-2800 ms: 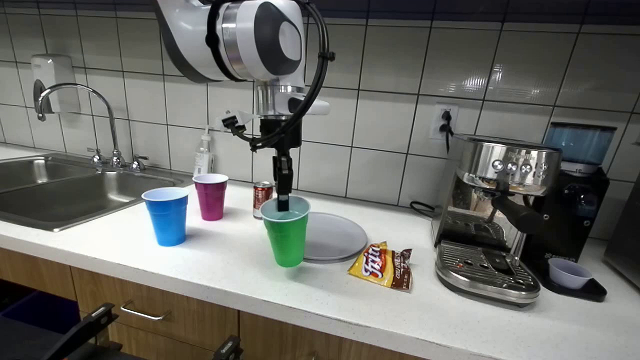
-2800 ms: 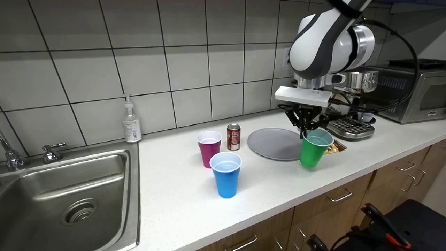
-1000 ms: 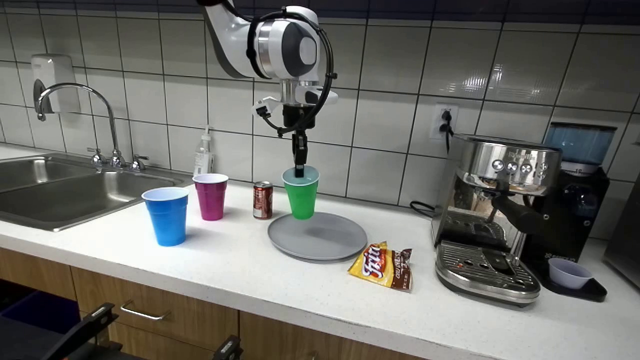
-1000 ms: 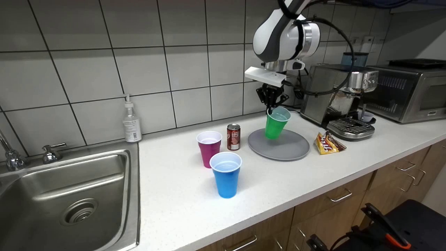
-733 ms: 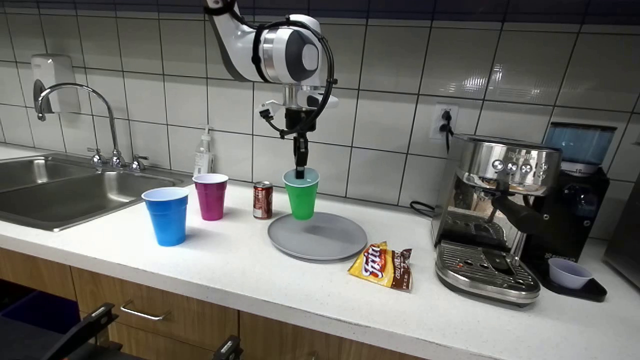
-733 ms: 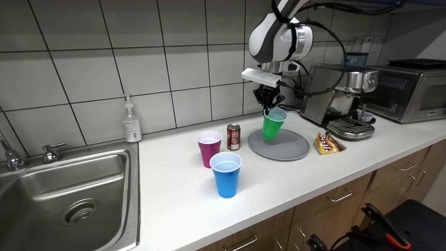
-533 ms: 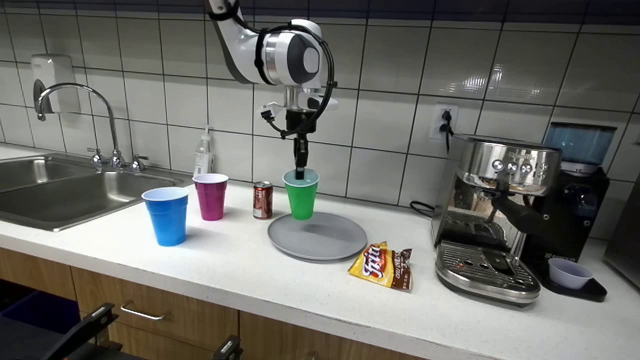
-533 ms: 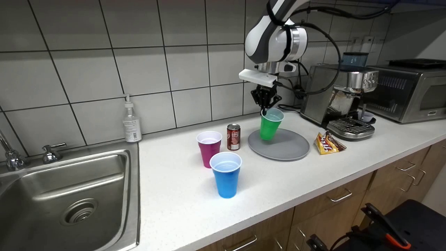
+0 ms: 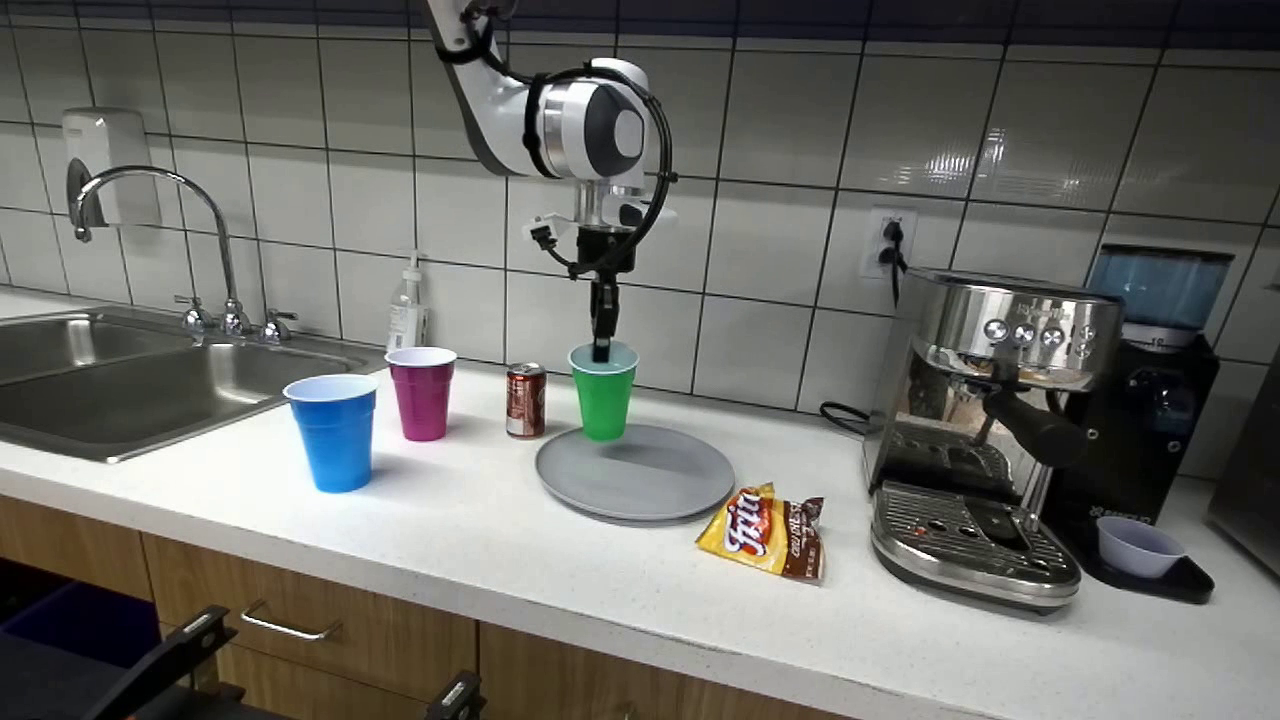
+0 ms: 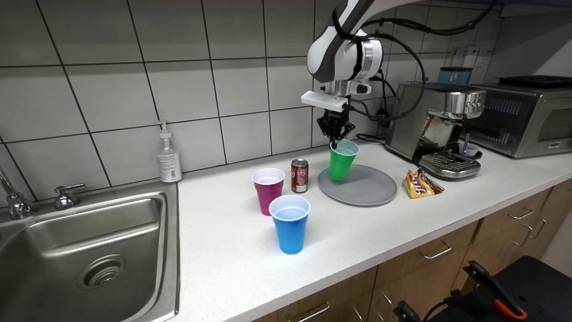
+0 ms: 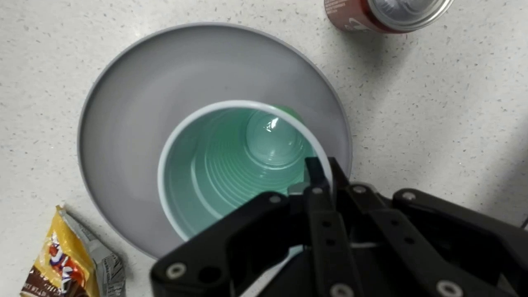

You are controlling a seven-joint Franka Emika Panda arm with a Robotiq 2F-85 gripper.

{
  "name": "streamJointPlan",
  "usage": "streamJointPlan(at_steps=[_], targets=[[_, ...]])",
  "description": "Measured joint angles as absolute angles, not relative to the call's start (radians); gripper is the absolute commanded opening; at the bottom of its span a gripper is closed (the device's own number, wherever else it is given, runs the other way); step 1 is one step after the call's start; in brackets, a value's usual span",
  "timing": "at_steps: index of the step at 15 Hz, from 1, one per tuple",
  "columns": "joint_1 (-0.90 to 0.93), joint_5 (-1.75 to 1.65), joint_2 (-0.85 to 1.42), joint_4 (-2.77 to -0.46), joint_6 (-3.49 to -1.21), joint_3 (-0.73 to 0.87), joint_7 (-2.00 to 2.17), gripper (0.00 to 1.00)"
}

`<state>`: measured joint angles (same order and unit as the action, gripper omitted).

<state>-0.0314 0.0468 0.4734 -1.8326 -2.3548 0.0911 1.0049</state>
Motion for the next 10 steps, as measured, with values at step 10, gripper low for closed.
streamJointPlan(at_steps=[10], targets=[[-0.024,0.047,0.554,-1.736,-2.311,0.103,1.007,0.01]])
